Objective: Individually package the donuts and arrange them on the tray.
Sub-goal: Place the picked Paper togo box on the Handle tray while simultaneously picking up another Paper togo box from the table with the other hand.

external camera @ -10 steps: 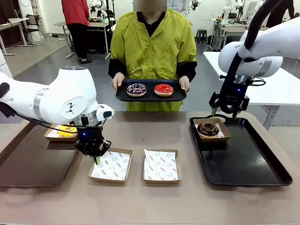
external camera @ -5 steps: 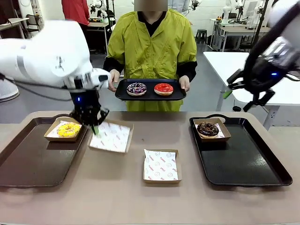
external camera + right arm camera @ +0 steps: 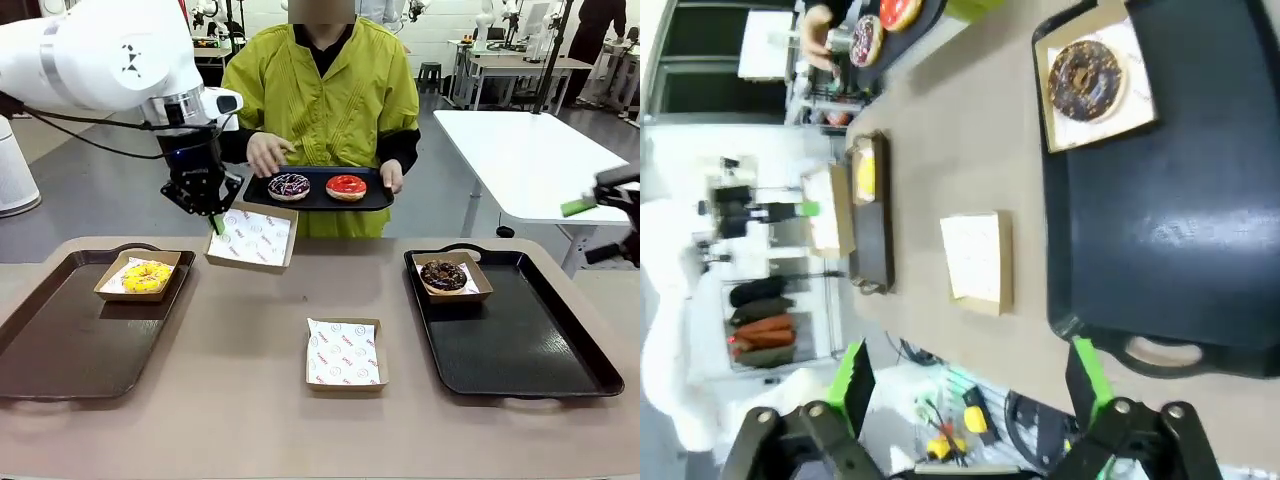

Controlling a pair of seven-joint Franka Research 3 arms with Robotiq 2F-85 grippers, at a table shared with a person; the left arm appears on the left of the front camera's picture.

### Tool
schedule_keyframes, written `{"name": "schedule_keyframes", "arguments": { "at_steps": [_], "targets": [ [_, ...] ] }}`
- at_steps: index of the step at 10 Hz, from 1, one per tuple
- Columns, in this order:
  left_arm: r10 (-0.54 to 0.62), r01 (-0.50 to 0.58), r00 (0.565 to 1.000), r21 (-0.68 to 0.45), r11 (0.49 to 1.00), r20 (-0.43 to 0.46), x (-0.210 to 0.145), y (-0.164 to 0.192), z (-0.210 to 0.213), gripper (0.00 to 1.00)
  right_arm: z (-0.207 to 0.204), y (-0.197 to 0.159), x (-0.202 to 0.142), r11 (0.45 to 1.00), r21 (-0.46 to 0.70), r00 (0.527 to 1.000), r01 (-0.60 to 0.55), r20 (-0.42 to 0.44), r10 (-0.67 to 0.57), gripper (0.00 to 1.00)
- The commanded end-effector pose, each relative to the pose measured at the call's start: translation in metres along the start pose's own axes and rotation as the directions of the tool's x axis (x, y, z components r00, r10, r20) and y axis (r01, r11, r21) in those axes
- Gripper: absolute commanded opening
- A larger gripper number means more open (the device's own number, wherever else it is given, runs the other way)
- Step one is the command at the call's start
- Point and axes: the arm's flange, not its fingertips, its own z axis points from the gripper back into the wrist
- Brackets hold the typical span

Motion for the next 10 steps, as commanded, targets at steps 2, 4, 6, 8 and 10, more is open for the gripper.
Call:
{"name": "schedule_keyframes", "arguments": {
  "at_steps": [2,4,6,8,10],
  "targets": [
    [0.031,-0.029,0.999,0.037,0.999,-0.032,0.023,-0.012,-0.005,0.00,0.024,-0.061,0.011,0.988,0.155,0.999,-0.014,0.037,0.008,1.00],
    [0.054,-0.052,0.997,0.047,0.998,-0.053,0.029,-0.012,-0.013,0.00,0.044,-0.091,0.029,0.976,0.216,1.000,0.018,0.017,-0.022,1.00],
    [0.021,-0.021,0.999,0.008,1.000,-0.043,0.024,-0.006,-0.017,0.00,0.053,-0.111,0.043,0.965,0.259,0.999,0.037,-0.008,-0.036,1.00],
    [0.021,-0.021,0.999,0.008,1.000,-0.043,0.024,-0.006,-0.017,0.00,0.056,-0.120,0.051,0.966,0.257,0.999,0.035,-0.043,-0.024,1.00],
    [0.021,-0.021,0.999,0.008,1.000,-0.043,0.024,-0.006,-0.017,0.00,0.051,-0.115,0.043,0.969,0.239,0.998,0.061,-0.036,-0.054,1.00]
  ]
}}
